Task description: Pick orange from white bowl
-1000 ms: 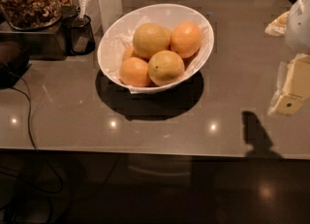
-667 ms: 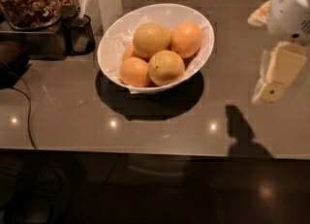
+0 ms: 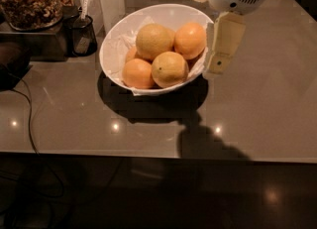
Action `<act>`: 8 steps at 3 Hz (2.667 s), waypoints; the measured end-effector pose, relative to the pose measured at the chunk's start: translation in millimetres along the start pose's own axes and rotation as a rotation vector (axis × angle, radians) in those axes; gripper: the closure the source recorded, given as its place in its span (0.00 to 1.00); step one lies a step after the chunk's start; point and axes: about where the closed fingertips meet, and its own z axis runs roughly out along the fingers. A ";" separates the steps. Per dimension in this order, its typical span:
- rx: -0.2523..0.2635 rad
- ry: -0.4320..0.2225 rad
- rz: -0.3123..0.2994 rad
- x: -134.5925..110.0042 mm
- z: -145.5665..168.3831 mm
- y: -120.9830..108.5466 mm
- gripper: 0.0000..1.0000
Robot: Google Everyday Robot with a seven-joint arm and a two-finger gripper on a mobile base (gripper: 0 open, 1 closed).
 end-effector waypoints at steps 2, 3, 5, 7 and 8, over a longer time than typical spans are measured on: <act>0.002 -0.044 0.035 -16.5 9.4 -23.7 0.00; -0.008 -0.096 0.089 -38.6 30.4 -48.1 0.00; 0.008 -0.116 0.110 -43.9 34.1 -52.3 0.00; 0.034 -0.192 0.280 -53.3 44.1 -65.9 0.00; 0.034 -0.192 0.280 -53.4 44.1 -65.9 0.02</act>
Offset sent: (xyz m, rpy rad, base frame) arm 0.0608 0.0433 0.0067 0.1285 0.0397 -0.0515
